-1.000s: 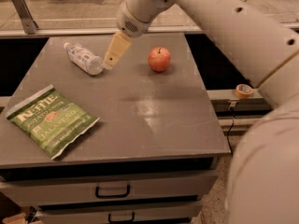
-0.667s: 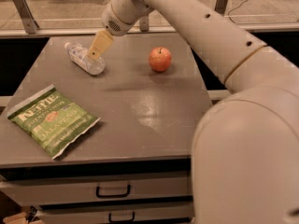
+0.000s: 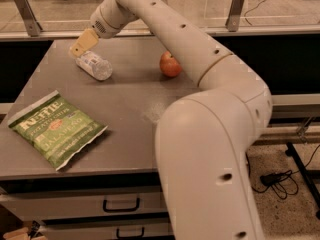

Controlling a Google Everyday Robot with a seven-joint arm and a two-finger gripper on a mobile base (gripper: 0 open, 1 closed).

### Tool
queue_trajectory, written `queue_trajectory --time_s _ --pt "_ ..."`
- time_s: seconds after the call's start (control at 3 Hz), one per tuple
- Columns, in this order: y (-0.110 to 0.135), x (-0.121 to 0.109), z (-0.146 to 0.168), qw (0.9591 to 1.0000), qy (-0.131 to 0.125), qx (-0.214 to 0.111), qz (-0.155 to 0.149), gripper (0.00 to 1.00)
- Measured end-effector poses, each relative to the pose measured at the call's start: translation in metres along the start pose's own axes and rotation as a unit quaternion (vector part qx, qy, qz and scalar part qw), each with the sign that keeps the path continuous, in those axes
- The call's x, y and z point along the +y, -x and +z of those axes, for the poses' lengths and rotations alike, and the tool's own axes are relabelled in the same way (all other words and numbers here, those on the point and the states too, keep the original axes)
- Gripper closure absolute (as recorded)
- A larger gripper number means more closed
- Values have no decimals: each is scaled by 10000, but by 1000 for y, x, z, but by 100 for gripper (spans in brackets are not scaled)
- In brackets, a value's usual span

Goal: Place blue plastic bottle upright

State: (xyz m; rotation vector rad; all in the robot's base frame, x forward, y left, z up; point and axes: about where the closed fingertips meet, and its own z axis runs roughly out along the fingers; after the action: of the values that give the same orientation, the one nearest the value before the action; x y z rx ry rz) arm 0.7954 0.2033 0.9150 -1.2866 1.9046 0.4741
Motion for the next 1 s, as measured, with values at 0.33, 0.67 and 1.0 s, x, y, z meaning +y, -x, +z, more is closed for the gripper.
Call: queue_trajectory --time_s 0.33,0.67,1.0 --pt "-10 -10 29 9973 -210 258 660 0" --pt "-25 -15 49 9901 -372 602 1215 0" --pt "-27 -7 64 9849 -421 1056 1308 0"
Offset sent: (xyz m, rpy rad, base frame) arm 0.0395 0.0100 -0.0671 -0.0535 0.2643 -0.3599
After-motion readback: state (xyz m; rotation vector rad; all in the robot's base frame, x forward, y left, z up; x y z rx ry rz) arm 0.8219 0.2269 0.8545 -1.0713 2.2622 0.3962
